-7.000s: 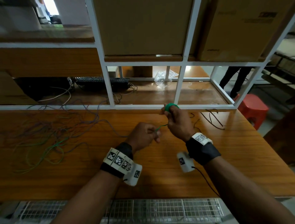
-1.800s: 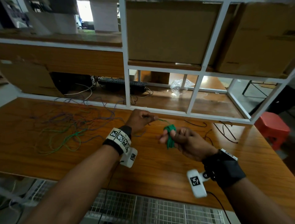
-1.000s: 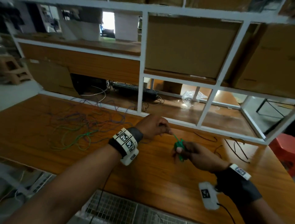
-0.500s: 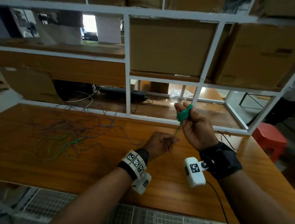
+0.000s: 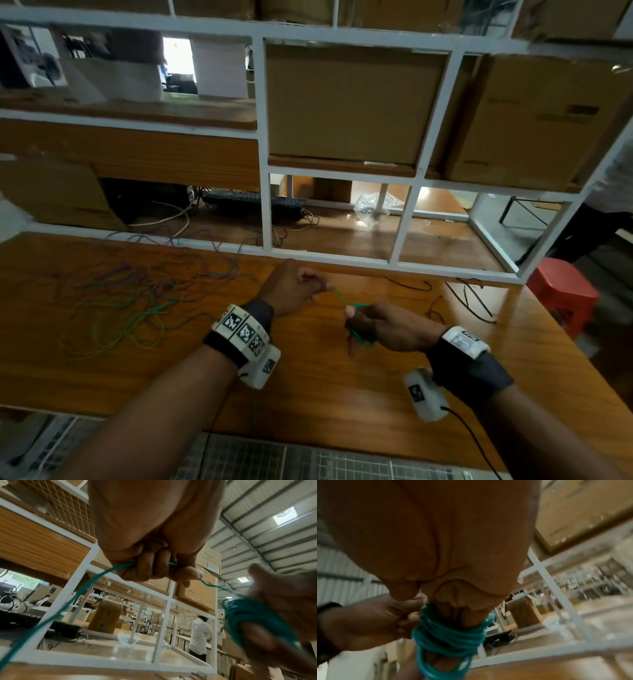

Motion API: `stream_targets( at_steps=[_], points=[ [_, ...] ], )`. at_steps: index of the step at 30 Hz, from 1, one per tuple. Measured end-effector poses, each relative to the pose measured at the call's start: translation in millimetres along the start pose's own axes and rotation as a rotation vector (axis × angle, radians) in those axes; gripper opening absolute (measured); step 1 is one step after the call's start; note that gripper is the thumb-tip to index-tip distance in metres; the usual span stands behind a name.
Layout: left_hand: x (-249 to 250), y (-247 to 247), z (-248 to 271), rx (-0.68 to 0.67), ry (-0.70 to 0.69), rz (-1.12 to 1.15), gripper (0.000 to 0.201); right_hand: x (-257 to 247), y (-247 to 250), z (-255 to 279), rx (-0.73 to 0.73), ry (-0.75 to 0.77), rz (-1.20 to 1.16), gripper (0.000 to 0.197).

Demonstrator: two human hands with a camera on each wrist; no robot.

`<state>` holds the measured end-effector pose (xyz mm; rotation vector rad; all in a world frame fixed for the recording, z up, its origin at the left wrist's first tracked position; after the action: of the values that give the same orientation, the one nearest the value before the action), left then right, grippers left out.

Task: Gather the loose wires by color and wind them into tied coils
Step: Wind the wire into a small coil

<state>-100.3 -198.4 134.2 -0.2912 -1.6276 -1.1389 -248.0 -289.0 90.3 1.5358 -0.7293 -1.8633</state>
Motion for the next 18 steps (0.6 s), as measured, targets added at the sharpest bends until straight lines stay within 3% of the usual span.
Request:
stream_targets(
  at_steps=[3,5,8,11,14,16,18],
  points=[
    [23.3,15.4,-6.7,0.001,-0.049,0.111,0.013,-37.8,3.4,10.7,0.032,0.137,-0.389,0.048],
    [24.9,13.4,-5.0,-0.021,0.005,0.227,0.009,-66.1,19.5,19.9,0.118,0.230,-0.619,0.041],
    [15.2,-19.1,4.6,-0.155,0.110,0.483,0.014,-106.1,36.8,23.8,0.204,0.407,-1.075,0.037],
    [11.9,-52.9,12.1,-0.172,0.169,0.606,0.014,-98.1,64.9,16.1,0.482,0.473,-1.343,0.037],
    [4.1,-90.2,23.5,-0.199,0.250,0.650,0.015,-59.9,87.2,10.1,0.776,0.407,-1.154,0.037],
    [-4.0,-106.5,32.3,-0.220,0.278,0.588,0.019,-37.8,98.8,14.9,0.931,0.288,-0.690,0.037],
    [-12.9,-101.4,33.2,-0.148,0.262,0.435,0.022,-21.5,108.7,24.1,0.977,0.129,-0.162,0.038]
  ],
)
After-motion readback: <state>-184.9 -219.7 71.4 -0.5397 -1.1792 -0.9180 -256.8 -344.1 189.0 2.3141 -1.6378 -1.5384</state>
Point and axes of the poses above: each hand's wrist, its own z-axis away from the middle knuckle, its own y-axis out of the back of the hand, x = y × z, the point moved 10 cm from there along -z, towards the middle knuckle, and after that the axes turned 12 degrees about y, right-handed, at the moved point
